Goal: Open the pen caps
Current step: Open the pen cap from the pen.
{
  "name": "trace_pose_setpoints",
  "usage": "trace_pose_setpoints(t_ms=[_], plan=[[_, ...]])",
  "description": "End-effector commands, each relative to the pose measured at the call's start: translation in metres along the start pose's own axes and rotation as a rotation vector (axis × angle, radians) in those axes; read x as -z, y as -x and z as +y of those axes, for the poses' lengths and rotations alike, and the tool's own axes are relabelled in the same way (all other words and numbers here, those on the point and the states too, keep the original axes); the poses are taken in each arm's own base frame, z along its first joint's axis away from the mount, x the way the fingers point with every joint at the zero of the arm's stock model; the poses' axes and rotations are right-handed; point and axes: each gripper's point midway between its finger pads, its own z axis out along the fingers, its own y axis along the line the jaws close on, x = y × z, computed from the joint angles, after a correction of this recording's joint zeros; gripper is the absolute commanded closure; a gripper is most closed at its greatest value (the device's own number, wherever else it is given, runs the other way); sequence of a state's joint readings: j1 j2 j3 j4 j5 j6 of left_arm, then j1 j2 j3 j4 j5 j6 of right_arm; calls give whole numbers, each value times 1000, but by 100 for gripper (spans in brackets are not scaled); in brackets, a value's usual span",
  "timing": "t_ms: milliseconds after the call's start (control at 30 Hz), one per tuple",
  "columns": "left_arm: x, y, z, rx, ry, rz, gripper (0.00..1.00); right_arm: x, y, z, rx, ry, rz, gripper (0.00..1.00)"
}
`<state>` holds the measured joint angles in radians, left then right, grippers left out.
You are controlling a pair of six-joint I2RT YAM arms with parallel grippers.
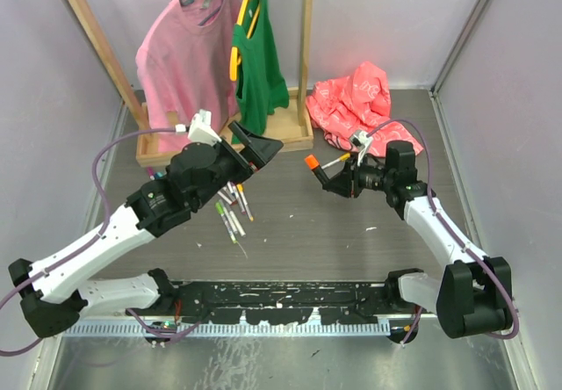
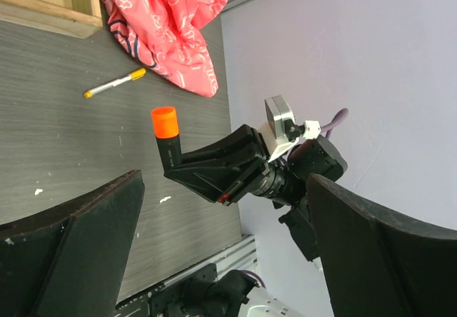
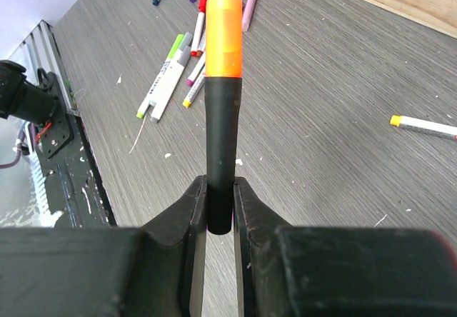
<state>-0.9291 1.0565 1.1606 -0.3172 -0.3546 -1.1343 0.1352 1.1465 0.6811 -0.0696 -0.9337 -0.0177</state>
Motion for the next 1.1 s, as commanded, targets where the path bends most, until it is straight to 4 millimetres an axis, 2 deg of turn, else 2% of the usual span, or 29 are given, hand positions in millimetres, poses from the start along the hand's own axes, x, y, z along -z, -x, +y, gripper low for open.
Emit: trace_pose_setpoints(t_ms=[0, 100, 133, 200, 233, 300, 367, 433, 500, 667, 800, 933, 1067], plan=[[8, 9, -24, -9, -65, -3, 2, 2, 23, 7, 70, 30, -40, 99], [6, 5, -11, -109, -71, -8, 2, 3, 24, 10, 80, 41, -42, 99], [7, 3, -4, -190, -88, -14, 2, 3, 23, 10, 83, 43, -41, 99], [9, -11, 10, -335, -163, -1, 2, 4, 23, 12, 92, 51, -40, 99], [13, -15, 9, -384, -240, -15, 2, 5, 23, 14, 96, 56, -39, 99], [19, -25, 30, -434, -280, -23, 2, 5, 23, 16, 100, 69, -36, 99], [22, -30, 55, -435, -283, -48, 2, 6, 22, 20, 104, 89, -34, 99], [27, -32, 68, -419, -324, -75, 2, 6, 20, 24, 103, 112, -30, 99], [34, -34, 73, -386, -401, -93, 2, 5, 19, 28, 103, 136, -26, 99], [38, -29, 91, -227, -501, -108, 2, 2, 17, 33, 103, 160, -6, 99], [26, -32, 105, -155, -518, -64, 2, 2, 17, 35, 108, 171, -3, 99], [13, -39, 100, -110, -575, -13, 2, 2, 17, 36, 108, 173, -2, 99], [-6, -43, 104, -52, -604, 42, 2, 3, 18, 37, 105, 176, -1, 99]])
